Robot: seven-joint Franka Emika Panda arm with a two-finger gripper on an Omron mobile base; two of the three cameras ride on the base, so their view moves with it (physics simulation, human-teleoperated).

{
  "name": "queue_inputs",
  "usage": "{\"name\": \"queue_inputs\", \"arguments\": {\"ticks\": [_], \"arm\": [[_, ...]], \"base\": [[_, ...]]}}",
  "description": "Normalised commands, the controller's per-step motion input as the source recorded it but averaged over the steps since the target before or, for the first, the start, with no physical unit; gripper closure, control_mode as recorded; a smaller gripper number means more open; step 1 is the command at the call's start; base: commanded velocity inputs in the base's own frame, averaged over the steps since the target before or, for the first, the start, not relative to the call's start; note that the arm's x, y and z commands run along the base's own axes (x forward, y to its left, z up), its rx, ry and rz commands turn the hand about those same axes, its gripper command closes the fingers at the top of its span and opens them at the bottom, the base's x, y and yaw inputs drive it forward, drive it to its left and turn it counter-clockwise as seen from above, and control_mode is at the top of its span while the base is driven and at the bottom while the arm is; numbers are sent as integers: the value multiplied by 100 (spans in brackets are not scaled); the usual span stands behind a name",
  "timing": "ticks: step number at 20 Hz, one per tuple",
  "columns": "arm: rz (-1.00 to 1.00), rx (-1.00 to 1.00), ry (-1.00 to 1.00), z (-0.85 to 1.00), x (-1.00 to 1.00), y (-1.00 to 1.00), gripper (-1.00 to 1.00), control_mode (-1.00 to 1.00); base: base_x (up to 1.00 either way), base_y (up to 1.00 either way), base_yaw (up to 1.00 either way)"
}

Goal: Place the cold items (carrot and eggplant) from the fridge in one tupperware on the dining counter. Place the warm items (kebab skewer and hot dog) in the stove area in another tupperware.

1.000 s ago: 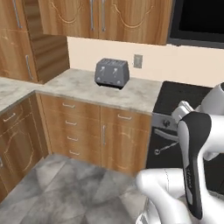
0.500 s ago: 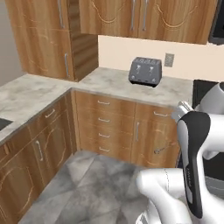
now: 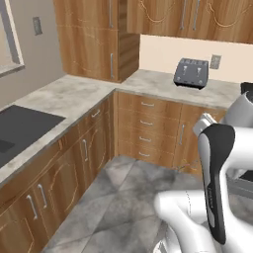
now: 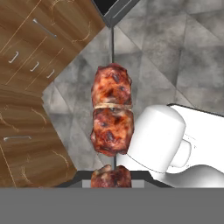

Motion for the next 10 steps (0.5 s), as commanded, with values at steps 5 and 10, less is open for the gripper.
{"name": "queue_inputs", "arguments": {"ticks": [5, 10], "arm": [[0, 0, 0, 0, 0, 0, 100, 100], [0, 0, 0, 0, 0, 0, 100, 100]], "base": [[-82, 100, 15], [-61, 100, 17]]}}
